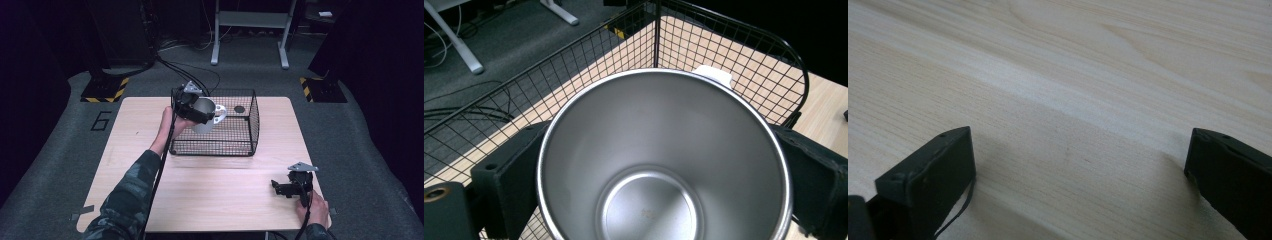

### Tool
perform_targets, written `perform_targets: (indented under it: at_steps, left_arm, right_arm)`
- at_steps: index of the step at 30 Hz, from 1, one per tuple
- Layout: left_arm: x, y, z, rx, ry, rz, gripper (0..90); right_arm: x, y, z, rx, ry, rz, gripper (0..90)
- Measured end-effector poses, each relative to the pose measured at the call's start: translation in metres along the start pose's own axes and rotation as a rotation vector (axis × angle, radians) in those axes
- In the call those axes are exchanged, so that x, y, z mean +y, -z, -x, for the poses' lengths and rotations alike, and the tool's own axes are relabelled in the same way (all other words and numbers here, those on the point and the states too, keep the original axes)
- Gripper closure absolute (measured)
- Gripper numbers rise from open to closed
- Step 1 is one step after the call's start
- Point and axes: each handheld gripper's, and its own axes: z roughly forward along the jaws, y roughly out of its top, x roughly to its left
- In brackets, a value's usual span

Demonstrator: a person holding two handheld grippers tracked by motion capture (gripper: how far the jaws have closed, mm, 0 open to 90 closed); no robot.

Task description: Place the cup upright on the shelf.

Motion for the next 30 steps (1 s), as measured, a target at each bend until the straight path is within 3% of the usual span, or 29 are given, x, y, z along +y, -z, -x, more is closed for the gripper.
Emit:
perform_targets:
  at_steps: [30]
  left_arm:
    - [-0.004,-0.041,-0.009,0.003,0.029,-0.102,6.1]
  right_arm:
    - [0.000,0.000,0.001,0.001,0.008,-0.004,0.0]
